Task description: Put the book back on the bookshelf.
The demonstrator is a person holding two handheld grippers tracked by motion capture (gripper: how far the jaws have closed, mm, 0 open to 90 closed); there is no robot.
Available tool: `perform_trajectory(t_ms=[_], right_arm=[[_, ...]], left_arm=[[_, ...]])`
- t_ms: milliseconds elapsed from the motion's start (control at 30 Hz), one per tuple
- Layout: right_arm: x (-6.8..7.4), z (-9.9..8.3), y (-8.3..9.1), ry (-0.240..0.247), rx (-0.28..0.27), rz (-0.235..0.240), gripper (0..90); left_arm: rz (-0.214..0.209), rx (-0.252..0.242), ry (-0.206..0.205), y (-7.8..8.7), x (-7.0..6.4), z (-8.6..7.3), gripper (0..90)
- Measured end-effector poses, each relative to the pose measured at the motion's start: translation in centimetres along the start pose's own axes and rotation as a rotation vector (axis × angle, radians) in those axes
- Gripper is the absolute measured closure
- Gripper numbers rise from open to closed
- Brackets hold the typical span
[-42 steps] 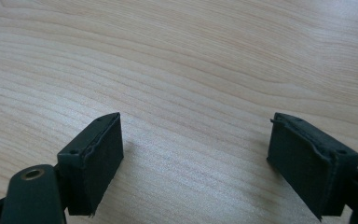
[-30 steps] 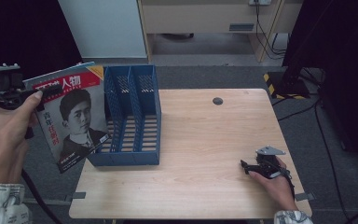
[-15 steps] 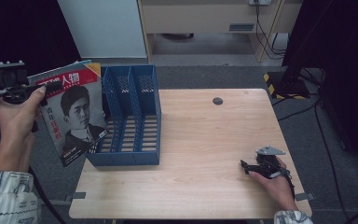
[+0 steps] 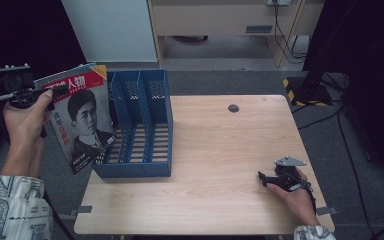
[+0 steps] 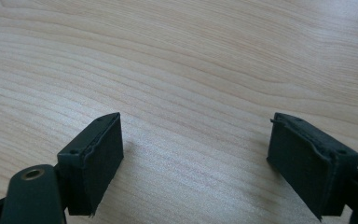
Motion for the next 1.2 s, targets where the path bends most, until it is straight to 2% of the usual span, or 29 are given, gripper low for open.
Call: perform_trajectory(t_ms=[700,1200], right_arm=[[0.0,0.0,0.0,-0.001,0.0,0.002,18.3],[0.0,0.0,0.0,0.001,-0.001,0.003,18.3]], left_arm=[[-0.011,0.02,-0.035,-1.6,-1.7,-0.2,86.6],[-0.022,0.014,-0.045,-2.5,-2.6,-0.1,86.6]])
Point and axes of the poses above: each handheld gripper's, and its own axes: y roughly backward along the jaws, z roughly out of its top, x roughly to its left, the point moved 8 cm from there along -y, roughly forward along the jaws
